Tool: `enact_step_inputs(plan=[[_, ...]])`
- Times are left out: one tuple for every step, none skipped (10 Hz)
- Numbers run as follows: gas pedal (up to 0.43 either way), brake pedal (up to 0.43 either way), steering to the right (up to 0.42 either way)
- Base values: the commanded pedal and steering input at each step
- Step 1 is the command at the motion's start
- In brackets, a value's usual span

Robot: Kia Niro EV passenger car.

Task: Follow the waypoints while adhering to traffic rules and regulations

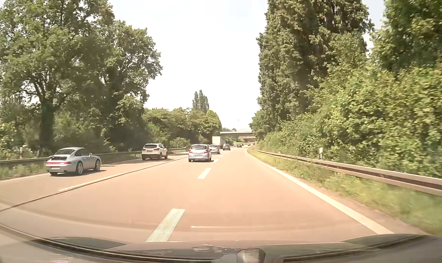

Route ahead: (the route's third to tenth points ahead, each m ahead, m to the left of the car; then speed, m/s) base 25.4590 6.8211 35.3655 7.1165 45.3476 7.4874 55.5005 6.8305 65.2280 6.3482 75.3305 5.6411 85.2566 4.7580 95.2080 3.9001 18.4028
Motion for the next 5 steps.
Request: enact_step_inputs(plan=[[0.067, 0.0, 0.001], [0.047, 0.0, 0.002], [0.039, 0.0, 0.002], [0.028, 0.0, 0.002], [0.02, 0.0, 0.002]])
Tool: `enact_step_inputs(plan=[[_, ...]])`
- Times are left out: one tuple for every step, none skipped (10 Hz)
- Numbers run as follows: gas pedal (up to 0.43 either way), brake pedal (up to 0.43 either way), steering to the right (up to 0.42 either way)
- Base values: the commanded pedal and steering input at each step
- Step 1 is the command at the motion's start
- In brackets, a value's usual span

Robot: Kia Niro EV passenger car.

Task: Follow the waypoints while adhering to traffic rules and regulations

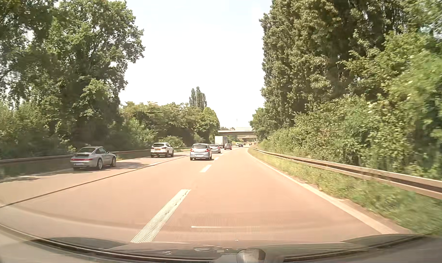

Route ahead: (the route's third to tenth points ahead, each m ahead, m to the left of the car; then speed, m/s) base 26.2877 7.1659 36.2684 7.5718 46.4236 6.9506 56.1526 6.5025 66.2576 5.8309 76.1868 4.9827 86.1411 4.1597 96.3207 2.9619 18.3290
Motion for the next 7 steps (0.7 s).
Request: enact_step_inputs(plan=[[0.02, 0.0, 0.002], [0.02, 0.0, 0.002], [0.02, 0.0, 0.002], [0.02, 0.0, 0.002], [0.02, 0.0, 0.002], [0.02, 0.0, 0.002], [0.02, 0.0, 0.002]])
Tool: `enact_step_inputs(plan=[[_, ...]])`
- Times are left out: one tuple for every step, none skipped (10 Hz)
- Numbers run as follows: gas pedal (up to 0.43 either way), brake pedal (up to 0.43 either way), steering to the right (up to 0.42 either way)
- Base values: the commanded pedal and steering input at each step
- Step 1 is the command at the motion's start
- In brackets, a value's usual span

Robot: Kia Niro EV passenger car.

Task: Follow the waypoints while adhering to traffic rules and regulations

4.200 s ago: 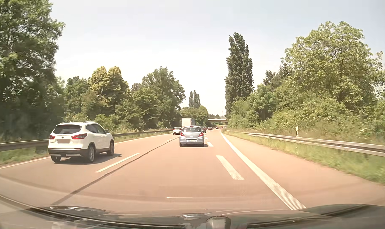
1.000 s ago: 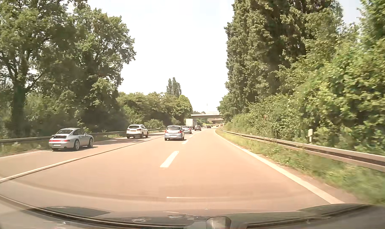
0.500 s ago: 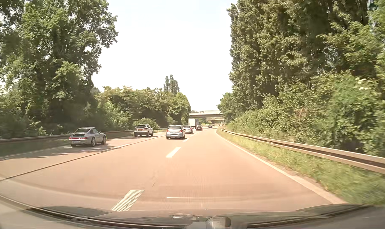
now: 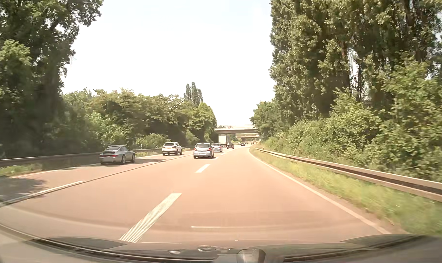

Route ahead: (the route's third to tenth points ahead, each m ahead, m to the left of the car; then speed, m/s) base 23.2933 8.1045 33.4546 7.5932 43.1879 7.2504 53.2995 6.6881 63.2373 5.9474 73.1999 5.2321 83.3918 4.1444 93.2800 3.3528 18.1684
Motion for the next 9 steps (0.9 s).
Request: enact_step_inputs(plan=[[0.02, 0.0, 0.002], [0.02, 0.0, 0.003], [0.02, 0.0, 0.003], [0.02, 0.0, 0.003], [0.02, 0.0, 0.004], [0.02, 0.0, 0.004], [0.02, 0.0, 0.004], [0.02, 0.0, 0.005], [0.02, 0.0, 0.004]])
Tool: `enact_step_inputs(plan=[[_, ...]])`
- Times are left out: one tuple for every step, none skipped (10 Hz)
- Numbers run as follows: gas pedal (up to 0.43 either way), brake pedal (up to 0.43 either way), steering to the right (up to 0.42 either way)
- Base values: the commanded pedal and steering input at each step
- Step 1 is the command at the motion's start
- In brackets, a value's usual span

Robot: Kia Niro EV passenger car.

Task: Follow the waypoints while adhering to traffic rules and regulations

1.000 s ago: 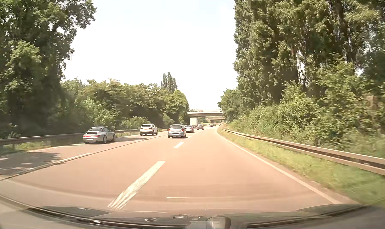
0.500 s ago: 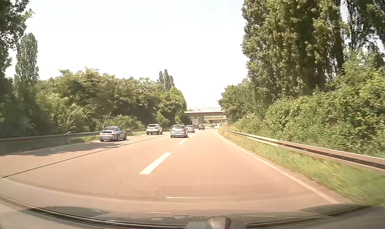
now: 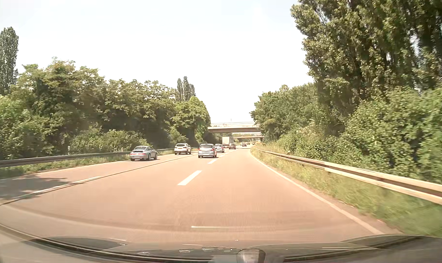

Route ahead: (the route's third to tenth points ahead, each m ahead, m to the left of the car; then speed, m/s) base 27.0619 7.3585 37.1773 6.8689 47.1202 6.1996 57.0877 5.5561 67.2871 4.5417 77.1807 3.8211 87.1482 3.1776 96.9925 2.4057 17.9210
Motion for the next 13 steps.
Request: enact_step_inputs(plan=[[0.02, 0.0, 0.005], [0.02, 0.0, 0.004], [0.008, 0.0, 0.004], [0.008, 0.0, 0.004], [0.008, 0.0, 0.004], [0.008, 0.0, 0.004], [0.0, 0.0, 0.005], [0.0, 0.0, 0.004], [0.0, 0.0, 0.004], [0.0, 0.0, 0.004], [0.0, 0.0, 0.004], [0.0, 0.0, 0.004], [0.0, 0.0, 0.004]])
